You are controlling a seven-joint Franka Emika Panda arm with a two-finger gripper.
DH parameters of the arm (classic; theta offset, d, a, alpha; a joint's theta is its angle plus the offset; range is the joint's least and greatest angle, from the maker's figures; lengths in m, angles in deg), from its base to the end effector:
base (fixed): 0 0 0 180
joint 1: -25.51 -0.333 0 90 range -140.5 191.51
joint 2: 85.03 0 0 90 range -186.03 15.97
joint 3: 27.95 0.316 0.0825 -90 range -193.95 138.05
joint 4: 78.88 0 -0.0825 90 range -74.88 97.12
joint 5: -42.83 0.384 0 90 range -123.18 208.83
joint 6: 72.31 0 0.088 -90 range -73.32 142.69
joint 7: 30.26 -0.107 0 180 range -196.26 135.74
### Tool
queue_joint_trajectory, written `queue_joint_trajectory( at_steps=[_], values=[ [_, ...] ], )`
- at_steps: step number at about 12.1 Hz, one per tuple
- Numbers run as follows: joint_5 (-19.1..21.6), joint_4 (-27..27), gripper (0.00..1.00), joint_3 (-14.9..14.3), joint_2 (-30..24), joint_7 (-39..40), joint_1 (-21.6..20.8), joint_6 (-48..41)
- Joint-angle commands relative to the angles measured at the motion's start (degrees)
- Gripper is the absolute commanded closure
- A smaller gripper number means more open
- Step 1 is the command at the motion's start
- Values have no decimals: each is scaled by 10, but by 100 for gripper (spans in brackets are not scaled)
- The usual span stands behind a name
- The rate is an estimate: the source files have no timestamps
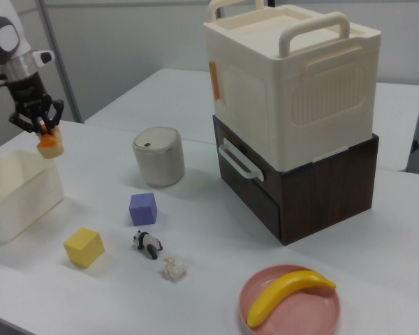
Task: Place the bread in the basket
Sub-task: 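Lift the bread roll and carry it over the cream basket, then lower the bread roll into the basket and open the gripper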
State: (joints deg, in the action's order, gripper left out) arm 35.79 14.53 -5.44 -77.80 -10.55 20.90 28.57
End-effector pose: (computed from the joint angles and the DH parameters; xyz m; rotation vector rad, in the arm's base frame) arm 0.5451 0.2536 0.5453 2.8052 1.2469 0.0288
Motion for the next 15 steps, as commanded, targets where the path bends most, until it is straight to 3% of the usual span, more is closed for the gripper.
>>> queue_joint_trajectory(
  at_steps=[1, 4, 9, 11, 12, 13, 15],
  values=[
    [7, 5, 100, 16, -3, -68, -10, -12],
    [7, 14, 100, 42, 1, -117, -41, -13],
    [7, 29, 100, 46, 26, -148, -152, -10],
    [7, 29, 100, 46, 33, -147, -152, -6],
    [7, 29, 85, 45, 34, -144, -147, -5],
    [2, 29, 1, 45, 34, -137, -146, -5],
    [-1, 27, 0, 45, 32, -105, -139, -6]
  ],
)
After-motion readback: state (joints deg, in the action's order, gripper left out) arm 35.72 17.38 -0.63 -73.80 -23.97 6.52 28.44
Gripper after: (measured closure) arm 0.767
